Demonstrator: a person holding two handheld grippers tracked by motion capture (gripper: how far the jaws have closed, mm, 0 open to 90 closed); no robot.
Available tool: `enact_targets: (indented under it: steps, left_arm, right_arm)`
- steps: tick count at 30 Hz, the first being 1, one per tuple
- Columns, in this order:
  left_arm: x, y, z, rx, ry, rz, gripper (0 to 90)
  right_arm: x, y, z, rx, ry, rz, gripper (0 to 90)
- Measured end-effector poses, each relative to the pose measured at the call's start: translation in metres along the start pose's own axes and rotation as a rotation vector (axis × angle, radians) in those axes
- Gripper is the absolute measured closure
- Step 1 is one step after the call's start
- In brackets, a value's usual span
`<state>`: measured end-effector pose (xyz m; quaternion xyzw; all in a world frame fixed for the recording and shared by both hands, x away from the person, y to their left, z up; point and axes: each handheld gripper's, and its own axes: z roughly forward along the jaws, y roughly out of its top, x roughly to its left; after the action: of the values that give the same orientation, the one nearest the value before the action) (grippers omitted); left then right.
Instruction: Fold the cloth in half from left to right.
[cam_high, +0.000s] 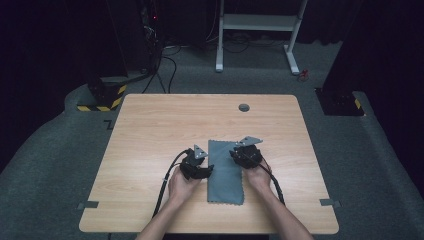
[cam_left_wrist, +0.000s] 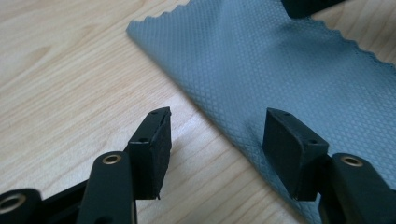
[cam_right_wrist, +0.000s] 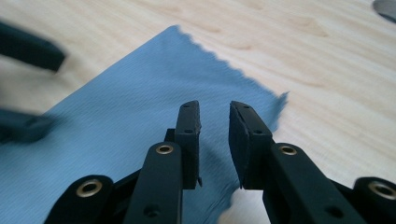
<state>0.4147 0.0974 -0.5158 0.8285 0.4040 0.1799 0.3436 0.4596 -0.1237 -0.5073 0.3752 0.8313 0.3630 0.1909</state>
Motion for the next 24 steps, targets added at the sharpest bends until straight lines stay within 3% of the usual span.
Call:
enact_targets:
  steps: [4,8,9,12,14,17,21,24]
  left_arm:
    - [0.0,-0.002,0.0,0.007,0.008,0.009,42.3]
    - [0.001,-0.005,0.0,-0.005,-0.002,-0.005,42.3]
    - [0.001,-0.006,-0.001,-0.011,0.003,-0.004,42.3]
    - [-0.002,-0.007,-0.005,-0.006,0.01,0.007,42.2]
    - [-0.005,-0.009,-0.01,-0.023,-0.006,0.007,41.8]
    - [-0.014,-0.014,-0.019,-0.047,-0.041,0.005,41.3]
    - [-0.028,-0.026,-0.029,-0.058,-0.068,0.018,39.5]
    - [-0.031,-0.036,-0.032,-0.062,-0.058,0.02,38.7]
  right_arm:
    - [-0.011,0.004,0.013,0.041,-0.009,0.024,74.2]
    - [-0.018,0.001,0.019,0.049,-0.015,0.043,75.1]
    - [-0.021,-0.001,0.02,0.036,-0.004,0.056,75.4]
    - [-0.026,0.0,0.02,0.032,-0.042,0.054,74.9]
    - [-0.026,0.0,0.019,0.023,-0.039,0.067,74.3]
    - [-0.012,0.005,0.015,-0.002,0.016,0.026,73.3]
    - [0.021,0.016,0.016,-0.02,0.109,-0.087,70.9]
    - [0.036,0.024,0.023,-0.008,0.154,-0.113,69.4]
